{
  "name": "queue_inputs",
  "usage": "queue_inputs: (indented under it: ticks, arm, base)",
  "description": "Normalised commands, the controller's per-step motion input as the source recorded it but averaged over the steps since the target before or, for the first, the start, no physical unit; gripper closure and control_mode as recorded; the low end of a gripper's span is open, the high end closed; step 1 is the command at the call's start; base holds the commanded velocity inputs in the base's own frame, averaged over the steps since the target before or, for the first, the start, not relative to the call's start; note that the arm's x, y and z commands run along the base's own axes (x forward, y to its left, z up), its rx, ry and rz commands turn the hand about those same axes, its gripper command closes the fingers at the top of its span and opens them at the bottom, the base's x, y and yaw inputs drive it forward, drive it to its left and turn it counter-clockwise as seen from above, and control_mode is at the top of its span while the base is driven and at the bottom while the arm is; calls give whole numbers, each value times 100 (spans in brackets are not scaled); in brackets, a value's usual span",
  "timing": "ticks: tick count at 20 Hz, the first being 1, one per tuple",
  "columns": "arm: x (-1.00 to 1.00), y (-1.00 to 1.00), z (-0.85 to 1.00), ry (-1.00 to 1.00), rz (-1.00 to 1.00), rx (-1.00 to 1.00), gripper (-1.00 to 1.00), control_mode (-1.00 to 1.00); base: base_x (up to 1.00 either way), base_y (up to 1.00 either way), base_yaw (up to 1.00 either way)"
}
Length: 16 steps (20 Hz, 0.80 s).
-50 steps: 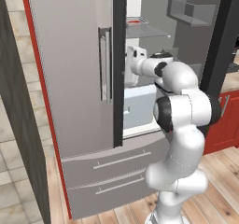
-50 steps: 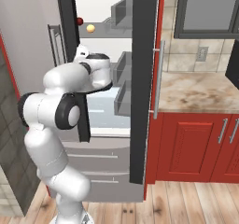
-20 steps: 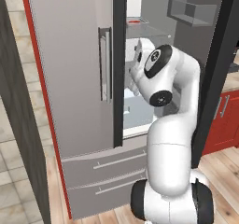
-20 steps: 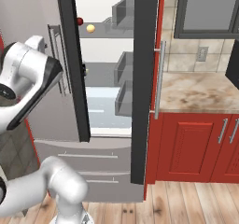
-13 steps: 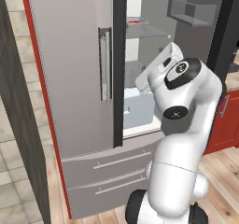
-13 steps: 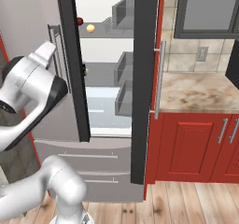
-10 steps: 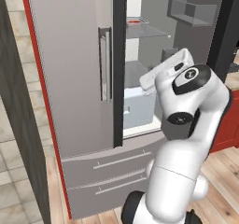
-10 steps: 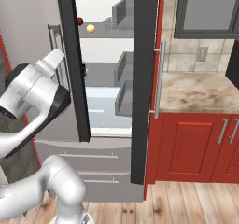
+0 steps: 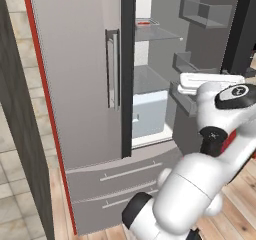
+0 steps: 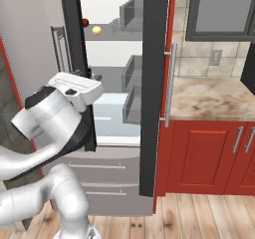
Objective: Place the tupperware on the top shelf of the fridge. Make space for the tupperware among the existing items by rearranging them on the shelves if needed. Close the fridge door when finished.
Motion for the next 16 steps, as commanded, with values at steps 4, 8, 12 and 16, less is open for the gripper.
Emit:
queue_inputs:
  ticks: [4, 8, 12, 16]
  arm:
    - [-97, -26, 72, -2, 0, 98, -100, -100]
    - [-99, -24, 76, -1, 0, 95, -100, -100]
    - [-95, -17, 70, -5, 0, 97, -100, -100]
    - [-71, -26, 72, -17, 0, 100, -100, -100]
  base:
    - [0, 0, 0]
    - [0, 0, 0]
    - [0, 0, 0]
    - [0, 0, 0]
